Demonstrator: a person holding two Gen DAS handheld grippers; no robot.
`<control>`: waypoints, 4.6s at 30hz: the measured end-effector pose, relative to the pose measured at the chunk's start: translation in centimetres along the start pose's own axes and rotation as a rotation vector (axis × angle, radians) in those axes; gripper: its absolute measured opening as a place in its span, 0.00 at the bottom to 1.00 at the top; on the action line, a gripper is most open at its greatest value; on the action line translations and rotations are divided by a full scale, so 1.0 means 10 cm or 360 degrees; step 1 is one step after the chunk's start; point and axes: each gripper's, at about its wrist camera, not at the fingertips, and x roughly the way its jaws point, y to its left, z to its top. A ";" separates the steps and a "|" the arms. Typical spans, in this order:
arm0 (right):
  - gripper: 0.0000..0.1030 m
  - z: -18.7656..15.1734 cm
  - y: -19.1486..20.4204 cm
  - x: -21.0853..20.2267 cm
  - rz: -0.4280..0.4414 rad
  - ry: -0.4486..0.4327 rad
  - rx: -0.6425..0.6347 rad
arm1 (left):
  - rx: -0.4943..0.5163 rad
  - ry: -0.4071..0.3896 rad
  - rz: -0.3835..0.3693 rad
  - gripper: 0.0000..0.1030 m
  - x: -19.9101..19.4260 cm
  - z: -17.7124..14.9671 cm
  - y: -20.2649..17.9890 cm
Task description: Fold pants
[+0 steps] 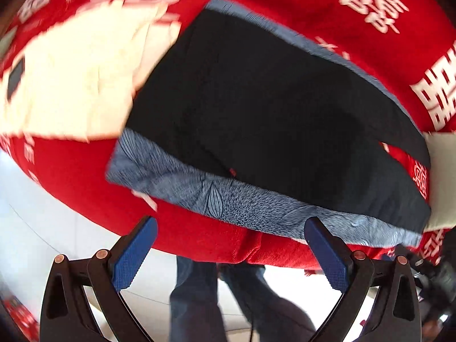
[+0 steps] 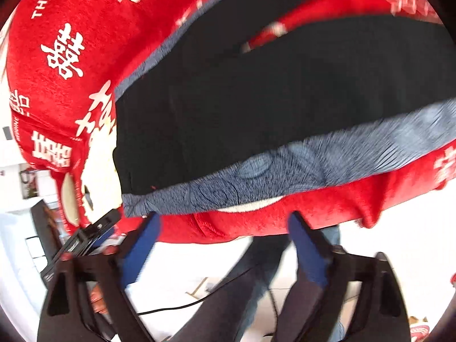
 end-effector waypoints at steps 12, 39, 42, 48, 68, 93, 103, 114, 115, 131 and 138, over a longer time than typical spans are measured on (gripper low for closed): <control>0.65 -0.15 -0.71 0.77 0.0572 -0.0056 0.0204 | 0.0004 0.0017 -0.0244 1.00 0.57 -0.14 0.07; 0.06 0.25 -0.26 0.28 0.0940 -0.0005 0.0187 | -0.0527 -0.0096 -0.0449 0.90 0.51 0.12 0.52; 0.06 0.27 -0.28 0.33 0.0925 0.0043 0.0204 | -0.0510 -0.0072 -0.0465 0.29 0.54 0.24 0.53; 0.06 0.42 -0.18 0.18 0.0878 0.0034 0.0118 | -0.0507 -0.0192 -0.0492 0.16 0.10 0.38 0.43; 0.06 2.68 0.74 0.42 0.0465 -0.0143 -0.0193 | -0.0155 -0.0219 -0.0346 0.17 0.55 2.57 -0.23; 0.79 2.57 0.77 0.01 0.0209 -0.0268 -0.0198 | 0.0484 -0.0136 -0.0025 0.86 0.30 1.99 -0.79; 0.79 1.10 -0.78 -1.02 -0.0234 -0.0449 0.0147 | 0.0887 0.0161 -0.0286 0.86 0.45 1.02 -2.10; 0.79 0.14 -2.20 -1.19 -0.0366 -0.0334 0.0378 | 0.0990 0.0356 -0.0298 0.86 0.89 0.35 -3.10; 0.79 0.13 -2.26 -1.18 -0.0365 -0.0312 0.0363 | 0.0981 0.0363 -0.0291 0.86 0.92 0.31 -3.15; 0.07 0.27 -2.87 -1.52 0.0241 -0.0178 0.0424 | 0.0804 0.0522 -0.0406 0.27 1.04 0.15 -3.41; 0.03 1.06 -2.54 -2.44 0.0324 -0.0351 0.0133 | 0.0740 0.0343 -0.0546 0.27 0.56 0.48 -3.69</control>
